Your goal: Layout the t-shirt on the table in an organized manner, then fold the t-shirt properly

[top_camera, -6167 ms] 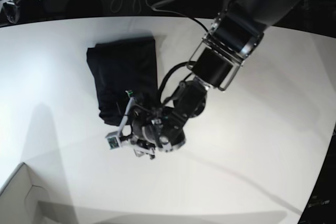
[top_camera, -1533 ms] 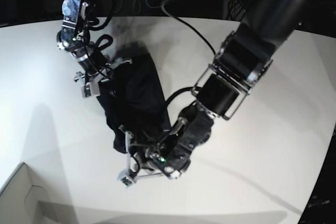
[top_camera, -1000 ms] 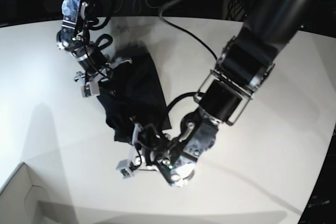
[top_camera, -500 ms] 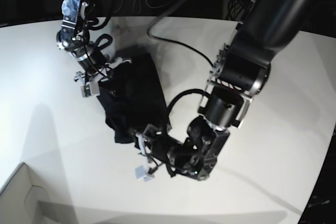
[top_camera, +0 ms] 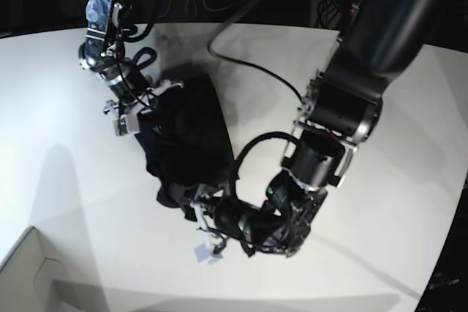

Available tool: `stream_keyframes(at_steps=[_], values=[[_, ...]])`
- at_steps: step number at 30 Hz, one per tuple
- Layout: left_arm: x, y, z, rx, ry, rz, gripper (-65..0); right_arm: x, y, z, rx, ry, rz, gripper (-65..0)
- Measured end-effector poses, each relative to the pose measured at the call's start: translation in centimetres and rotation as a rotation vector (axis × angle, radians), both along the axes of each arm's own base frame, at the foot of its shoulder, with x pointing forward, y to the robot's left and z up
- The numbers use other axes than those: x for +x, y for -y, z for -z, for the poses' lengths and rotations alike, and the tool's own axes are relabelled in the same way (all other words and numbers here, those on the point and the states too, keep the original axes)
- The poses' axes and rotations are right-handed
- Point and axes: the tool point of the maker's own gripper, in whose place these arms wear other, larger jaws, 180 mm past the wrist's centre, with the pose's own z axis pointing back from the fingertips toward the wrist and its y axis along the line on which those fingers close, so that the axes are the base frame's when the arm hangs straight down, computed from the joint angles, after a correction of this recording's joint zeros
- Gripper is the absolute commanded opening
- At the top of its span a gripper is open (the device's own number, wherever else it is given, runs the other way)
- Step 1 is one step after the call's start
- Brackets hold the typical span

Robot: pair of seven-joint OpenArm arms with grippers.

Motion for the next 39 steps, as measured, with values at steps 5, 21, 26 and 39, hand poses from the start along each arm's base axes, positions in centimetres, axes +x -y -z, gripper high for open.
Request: stream_keyframes(at_steps=[5, 21, 26, 39], values=[[0.3, -1.0, 0.3, 0.013, -0.003, -0.018, 0.0, 0.1, -0.1, 0.0, -0.006, 0.002, -0.003, -65.0], [1.8, -2.1, -2.1, -0.173, -0.071, -0.14, 0.0, 0.5, -0.1, -0.1, -0.023, 0.0, -0.011, -65.0], [0.5, -3.6, 0.4, -0.149, -0.12, -0.164, 0.0, 0.6, -0.1, -0.1, -0.023, 0.001, -0.01, -65.0], [0.3, -20.4, 4.1, -0.088, -0.205, -0.45, 0.0, 2.3, 1.4, -6.0, -0.176, 0.124, -0.018, -65.0]])
